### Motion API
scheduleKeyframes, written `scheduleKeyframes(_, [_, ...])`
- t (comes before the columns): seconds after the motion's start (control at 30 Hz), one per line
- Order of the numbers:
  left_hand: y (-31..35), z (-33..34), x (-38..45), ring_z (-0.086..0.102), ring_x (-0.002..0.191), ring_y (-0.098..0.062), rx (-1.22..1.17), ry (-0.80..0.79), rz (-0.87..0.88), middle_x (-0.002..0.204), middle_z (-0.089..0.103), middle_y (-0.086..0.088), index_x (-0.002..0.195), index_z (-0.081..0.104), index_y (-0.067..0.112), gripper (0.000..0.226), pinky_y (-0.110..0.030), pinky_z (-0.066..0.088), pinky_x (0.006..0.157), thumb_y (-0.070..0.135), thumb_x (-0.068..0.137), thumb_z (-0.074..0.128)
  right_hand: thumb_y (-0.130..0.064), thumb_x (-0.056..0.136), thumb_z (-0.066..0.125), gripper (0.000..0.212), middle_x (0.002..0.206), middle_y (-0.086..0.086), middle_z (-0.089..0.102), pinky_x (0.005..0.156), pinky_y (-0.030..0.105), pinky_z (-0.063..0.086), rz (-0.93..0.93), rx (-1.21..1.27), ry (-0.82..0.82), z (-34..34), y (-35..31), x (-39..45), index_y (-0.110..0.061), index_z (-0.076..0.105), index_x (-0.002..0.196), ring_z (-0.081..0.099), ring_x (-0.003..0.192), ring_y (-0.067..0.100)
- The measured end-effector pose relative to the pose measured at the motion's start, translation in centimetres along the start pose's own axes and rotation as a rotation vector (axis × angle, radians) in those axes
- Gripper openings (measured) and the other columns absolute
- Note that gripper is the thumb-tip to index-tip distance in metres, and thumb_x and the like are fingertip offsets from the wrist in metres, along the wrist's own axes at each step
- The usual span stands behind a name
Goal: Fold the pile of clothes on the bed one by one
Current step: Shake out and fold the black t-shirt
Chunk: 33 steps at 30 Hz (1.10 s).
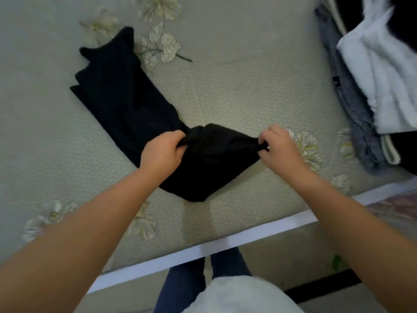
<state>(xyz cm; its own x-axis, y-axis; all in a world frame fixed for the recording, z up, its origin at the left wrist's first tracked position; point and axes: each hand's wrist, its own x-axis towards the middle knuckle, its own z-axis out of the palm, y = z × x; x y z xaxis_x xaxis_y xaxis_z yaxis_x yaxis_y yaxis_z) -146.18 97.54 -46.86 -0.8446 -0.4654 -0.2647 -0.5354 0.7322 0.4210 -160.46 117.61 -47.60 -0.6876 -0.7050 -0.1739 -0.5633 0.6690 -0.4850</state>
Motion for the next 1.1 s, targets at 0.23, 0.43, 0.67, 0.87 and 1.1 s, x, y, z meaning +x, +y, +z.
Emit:
scheduleKeyframes(0.23, [0.9, -4.6, -2.6, 0.059, 0.084, -0.031, 0.015, -0.126, 0.376, 0.088, 0.062, -0.018, 0.078, 0.067, -0.005, 0.016, -0.03, 0.046, 0.077, 0.009, 0.073, 0.063, 0.01, 0.058, 0.062, 0.007, 0.069, 0.019, 0.055, 0.068, 0.024, 0.033, -0.335, 0.049, 0.328, -3.9, -2.3, -2.3, 0.007, 0.061, 0.064, 0.045, 0.072, 0.02])
scheduleKeyframes(0.43, [2.6, 3.0, -7.3, 0.051, 0.106, -0.019, 0.181, -1.02, 0.285, 0.118, 0.056, -0.006, 0.114, 0.061, 0.011, 0.029, -0.024, 0.038, 0.086, 0.026, 0.09, 0.053, 0.03, 0.034, 0.07, 0.03, 0.057, 0.021, 0.055, 0.048, 0.025, 0.046, -0.143, -0.052, -0.152, 2.3, 3.2, -14.1, 0.011, 0.061, 0.055, 0.055, 0.048, 0.034])
scheduleKeyframes(0.67, [6.9, 6.6, -1.1, 0.052, 0.1, -0.025, 0.12, -0.415, 0.348, 0.108, 0.058, -0.011, 0.11, 0.059, 0.005, 0.026, -0.037, 0.044, 0.083, 0.015, 0.094, 0.041, -0.009, 0.081, 0.067, 0.023, 0.088, 0.013, 0.049, 0.072, 0.028, 0.038, 0.803, 0.345, 0.062, 7.7, 3.4, -15.5, 0.008, 0.058, 0.094, 0.049, 0.082, 0.026])
scheduleKeyframes(0.87, [10.3, 11.4, 2.7, 0.045, 0.115, -0.027, 0.47, -0.581, 0.418, 0.124, 0.05, -0.008, 0.12, 0.048, 0.008, 0.032, -0.037, 0.035, 0.093, 0.023, 0.092, 0.047, -0.005, 0.083, 0.06, 0.014, 0.095, 0.019, 0.063, 0.064, 0.025, 0.037, 1.195, 0.581, 0.042, 8.8, 2.9, -14.4, 0.005, 0.062, 0.092, 0.057, 0.089, 0.03])
scheduleKeyframes(1.1, [10.1, 9.7, 2.5, 0.054, 0.093, -0.022, 0.12, -0.484, 0.052, 0.109, 0.058, -0.01, 0.108, 0.057, 0.005, 0.023, -0.031, 0.042, 0.073, 0.013, 0.093, 0.042, 0.004, 0.08, 0.057, 0.013, 0.08, 0.019, 0.063, 0.062, 0.027, 0.029, 0.809, 0.383, 0.201, 3.2, 4.6, -12.3, 0.005, 0.068, 0.086, 0.054, 0.078, 0.029])
